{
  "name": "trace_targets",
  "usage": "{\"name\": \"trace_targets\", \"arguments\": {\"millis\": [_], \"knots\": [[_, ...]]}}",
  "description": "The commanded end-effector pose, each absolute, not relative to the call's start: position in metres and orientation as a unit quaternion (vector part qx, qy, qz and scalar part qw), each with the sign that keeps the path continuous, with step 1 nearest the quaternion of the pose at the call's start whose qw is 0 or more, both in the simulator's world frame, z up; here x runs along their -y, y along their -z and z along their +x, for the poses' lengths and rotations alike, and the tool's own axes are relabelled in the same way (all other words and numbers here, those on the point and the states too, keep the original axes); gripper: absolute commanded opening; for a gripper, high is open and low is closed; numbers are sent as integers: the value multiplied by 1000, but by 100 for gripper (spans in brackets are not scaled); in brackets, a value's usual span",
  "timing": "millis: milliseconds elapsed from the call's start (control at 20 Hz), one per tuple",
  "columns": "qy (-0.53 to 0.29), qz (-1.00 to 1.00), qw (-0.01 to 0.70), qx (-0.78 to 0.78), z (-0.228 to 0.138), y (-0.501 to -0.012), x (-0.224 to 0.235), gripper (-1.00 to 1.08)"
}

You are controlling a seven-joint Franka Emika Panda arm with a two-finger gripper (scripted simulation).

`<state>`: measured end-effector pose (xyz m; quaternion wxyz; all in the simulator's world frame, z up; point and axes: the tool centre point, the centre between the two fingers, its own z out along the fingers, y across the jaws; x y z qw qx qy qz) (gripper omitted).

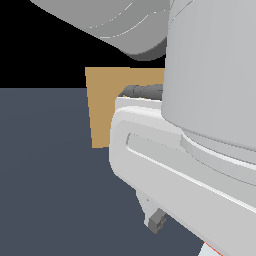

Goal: Insert the peg into the horizontal hole in a box.

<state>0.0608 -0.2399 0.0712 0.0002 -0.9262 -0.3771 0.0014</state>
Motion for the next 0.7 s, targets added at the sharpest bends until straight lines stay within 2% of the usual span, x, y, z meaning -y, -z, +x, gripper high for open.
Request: {"name": "trace_targets", "arguments": {"millis": [0, 350, 650], "knots": [[0, -932, 0, 362, 60, -69, 249, 100], [-1, -934, 0, 358, 59, -66, 252, 100], [0, -934, 0, 358, 58, -41, 252, 100]]}}
